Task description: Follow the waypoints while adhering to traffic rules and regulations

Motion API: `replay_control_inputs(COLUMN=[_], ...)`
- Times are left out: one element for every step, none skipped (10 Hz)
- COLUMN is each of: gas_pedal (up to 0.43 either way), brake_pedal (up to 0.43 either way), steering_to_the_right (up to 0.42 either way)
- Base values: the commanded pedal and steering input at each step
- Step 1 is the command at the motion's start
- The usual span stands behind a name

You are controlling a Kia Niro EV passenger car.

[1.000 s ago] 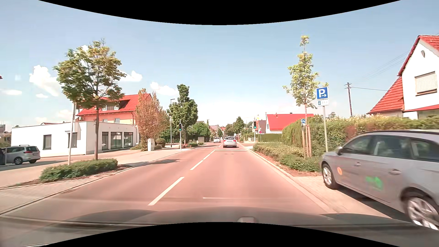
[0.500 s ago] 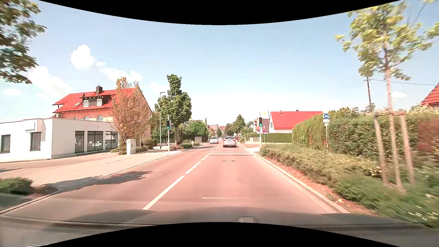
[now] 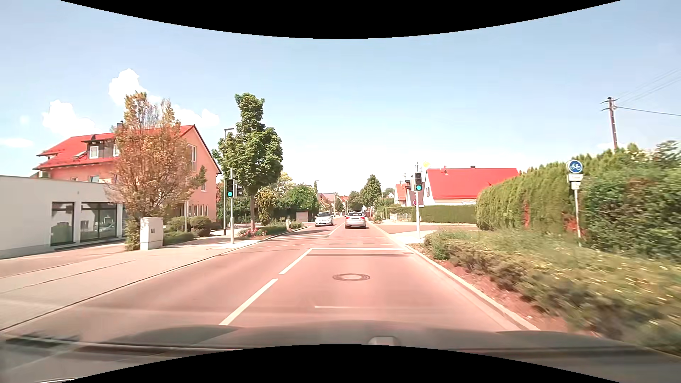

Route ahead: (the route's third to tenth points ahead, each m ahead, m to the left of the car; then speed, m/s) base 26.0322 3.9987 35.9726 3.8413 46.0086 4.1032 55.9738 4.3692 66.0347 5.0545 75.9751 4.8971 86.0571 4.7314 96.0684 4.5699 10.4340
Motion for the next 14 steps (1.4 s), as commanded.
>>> replay_control_inputs(gas_pedal=[0.157,0.157,0.157,0.157,0.157,0.157,0.157,0.157,0.157,0.157,0.157,0.157,0.157,0.157], brake_pedal=[0.0,0.0,0.0,0.0,0.0,0.0,0.0,0.0,0.0,0.0,0.0,0.0,0.0,0.0], steering_to_the_right=[0.0,0.0,0.0,0.0,-0.001,-0.001,0.0,-0.001,-0.001,-0.002,-0.002,-0.002,-0.002,-0.002])
